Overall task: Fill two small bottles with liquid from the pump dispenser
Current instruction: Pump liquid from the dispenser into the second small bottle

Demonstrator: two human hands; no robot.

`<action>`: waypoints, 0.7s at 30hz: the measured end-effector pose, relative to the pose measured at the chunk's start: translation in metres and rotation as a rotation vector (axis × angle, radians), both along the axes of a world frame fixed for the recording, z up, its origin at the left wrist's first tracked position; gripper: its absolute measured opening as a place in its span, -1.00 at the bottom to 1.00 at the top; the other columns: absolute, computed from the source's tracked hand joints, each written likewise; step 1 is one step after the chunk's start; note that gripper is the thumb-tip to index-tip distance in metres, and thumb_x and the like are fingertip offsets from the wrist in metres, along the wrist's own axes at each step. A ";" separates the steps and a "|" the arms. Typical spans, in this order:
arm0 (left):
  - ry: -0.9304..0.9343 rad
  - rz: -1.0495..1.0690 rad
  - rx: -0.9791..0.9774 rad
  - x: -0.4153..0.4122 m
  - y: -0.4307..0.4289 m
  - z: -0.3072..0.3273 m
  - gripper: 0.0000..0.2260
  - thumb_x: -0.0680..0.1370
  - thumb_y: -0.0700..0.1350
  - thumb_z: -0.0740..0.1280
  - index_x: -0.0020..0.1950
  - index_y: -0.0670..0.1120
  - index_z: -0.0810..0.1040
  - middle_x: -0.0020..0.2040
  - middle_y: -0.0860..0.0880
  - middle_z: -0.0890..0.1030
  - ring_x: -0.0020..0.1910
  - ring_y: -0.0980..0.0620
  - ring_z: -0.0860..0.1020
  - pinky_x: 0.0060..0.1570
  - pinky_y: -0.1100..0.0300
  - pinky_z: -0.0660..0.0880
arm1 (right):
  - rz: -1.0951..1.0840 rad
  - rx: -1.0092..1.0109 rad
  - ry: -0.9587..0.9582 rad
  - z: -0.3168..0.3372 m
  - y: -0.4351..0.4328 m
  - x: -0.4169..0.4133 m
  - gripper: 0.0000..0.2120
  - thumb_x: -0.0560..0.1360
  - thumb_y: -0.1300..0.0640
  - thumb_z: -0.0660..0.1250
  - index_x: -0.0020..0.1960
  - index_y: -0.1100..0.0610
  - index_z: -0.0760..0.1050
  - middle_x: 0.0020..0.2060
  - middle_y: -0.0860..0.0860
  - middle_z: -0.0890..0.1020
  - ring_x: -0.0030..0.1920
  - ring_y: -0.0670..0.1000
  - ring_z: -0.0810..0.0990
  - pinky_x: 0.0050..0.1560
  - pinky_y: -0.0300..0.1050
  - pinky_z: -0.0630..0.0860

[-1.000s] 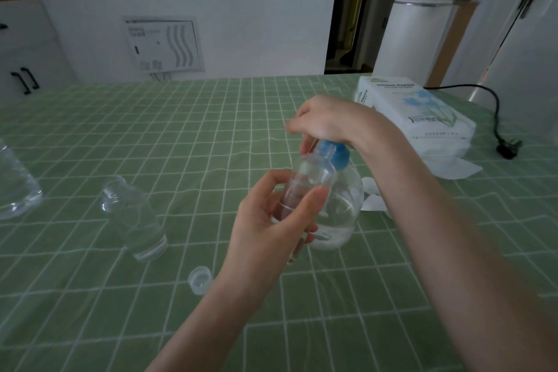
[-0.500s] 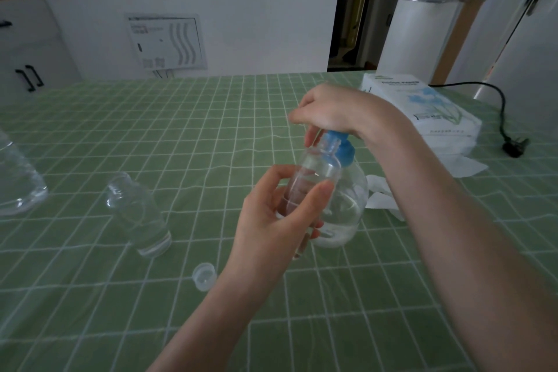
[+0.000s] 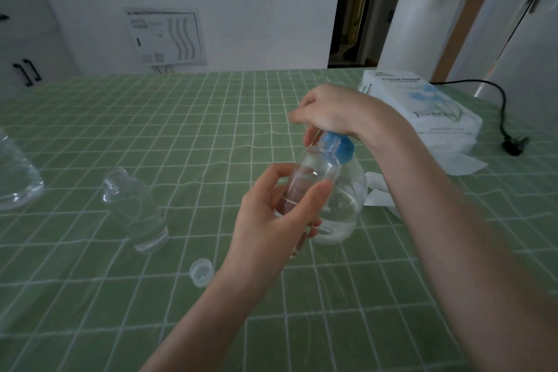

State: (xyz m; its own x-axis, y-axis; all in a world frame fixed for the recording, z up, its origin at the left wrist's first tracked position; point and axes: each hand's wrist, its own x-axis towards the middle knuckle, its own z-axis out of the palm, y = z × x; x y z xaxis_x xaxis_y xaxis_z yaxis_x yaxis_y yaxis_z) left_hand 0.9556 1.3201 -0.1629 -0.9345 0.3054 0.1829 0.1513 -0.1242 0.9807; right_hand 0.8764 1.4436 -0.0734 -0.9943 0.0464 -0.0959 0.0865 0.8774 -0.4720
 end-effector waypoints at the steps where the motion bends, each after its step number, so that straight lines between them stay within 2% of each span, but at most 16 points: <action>1: 0.004 0.002 0.001 0.000 0.000 0.000 -0.70 0.30 0.19 0.41 -0.09 0.05 0.55 -0.30 0.02 0.66 -0.41 0.11 0.57 -0.35 0.17 0.53 | -0.003 0.006 0.012 0.002 0.000 0.000 -0.64 0.59 0.02 0.20 0.23 0.24 0.53 0.01 0.14 0.69 0.08 0.13 0.64 0.11 -0.02 0.48; 3: 0.007 0.003 0.006 -0.001 0.000 0.001 -0.70 0.30 0.19 0.41 -0.10 0.06 0.56 -0.29 0.00 0.66 -0.40 0.11 0.57 -0.38 0.20 0.52 | -0.001 0.012 0.022 0.006 0.000 -0.001 -0.64 0.58 0.03 0.21 0.23 0.24 0.53 -0.02 0.13 0.70 0.07 0.12 0.65 0.03 -0.07 0.50; 7: 0.008 0.007 0.006 0.000 0.000 0.001 -0.70 0.27 0.20 0.41 -0.11 0.07 0.55 -0.29 -0.01 0.66 -0.41 0.10 0.57 -0.40 0.21 0.50 | 0.019 0.014 -0.002 0.006 -0.001 -0.001 -0.64 0.58 0.03 0.20 0.24 0.24 0.53 0.03 0.15 0.69 0.12 0.13 0.64 0.20 -0.01 0.45; 9: 0.007 0.000 0.009 0.000 0.000 0.001 -0.73 0.30 0.17 0.41 -0.12 0.06 0.55 -0.30 -0.02 0.66 -0.42 0.09 0.57 -0.43 0.22 0.49 | 0.018 0.012 0.003 0.005 -0.001 -0.001 -0.64 0.58 0.03 0.21 0.24 0.23 0.53 0.05 0.15 0.69 0.13 0.13 0.63 0.20 0.01 0.44; 12: 0.001 -0.003 0.016 0.000 -0.001 0.001 -0.74 0.29 0.15 0.39 -0.12 0.05 0.56 -0.30 -0.03 0.66 -0.43 0.10 0.56 -0.51 0.29 0.44 | 0.015 0.016 -0.003 0.001 0.000 -0.001 -0.63 0.58 0.02 0.22 0.26 0.22 0.51 0.07 0.14 0.67 0.13 0.14 0.61 0.10 0.00 0.43; 16: 0.001 0.009 0.011 0.001 0.000 0.000 -0.73 0.28 0.15 0.39 -0.12 0.05 0.55 -0.31 -0.01 0.66 -0.44 0.12 0.55 -0.50 0.31 0.42 | 0.007 -0.006 -0.031 -0.005 0.001 -0.002 -0.63 0.59 0.00 0.21 0.26 0.22 0.51 0.06 0.14 0.66 0.10 0.13 0.61 0.10 0.00 0.41; 21: 0.003 0.007 0.014 0.002 0.000 -0.002 -0.75 0.30 0.15 0.40 -0.12 0.06 0.55 -0.31 -0.01 0.66 -0.43 0.12 0.56 -0.49 0.32 0.43 | 0.015 0.004 -0.023 -0.004 0.001 -0.003 -0.64 0.58 -0.01 0.22 0.25 0.21 0.51 0.05 0.13 0.66 0.07 0.12 0.62 -0.02 -0.04 0.40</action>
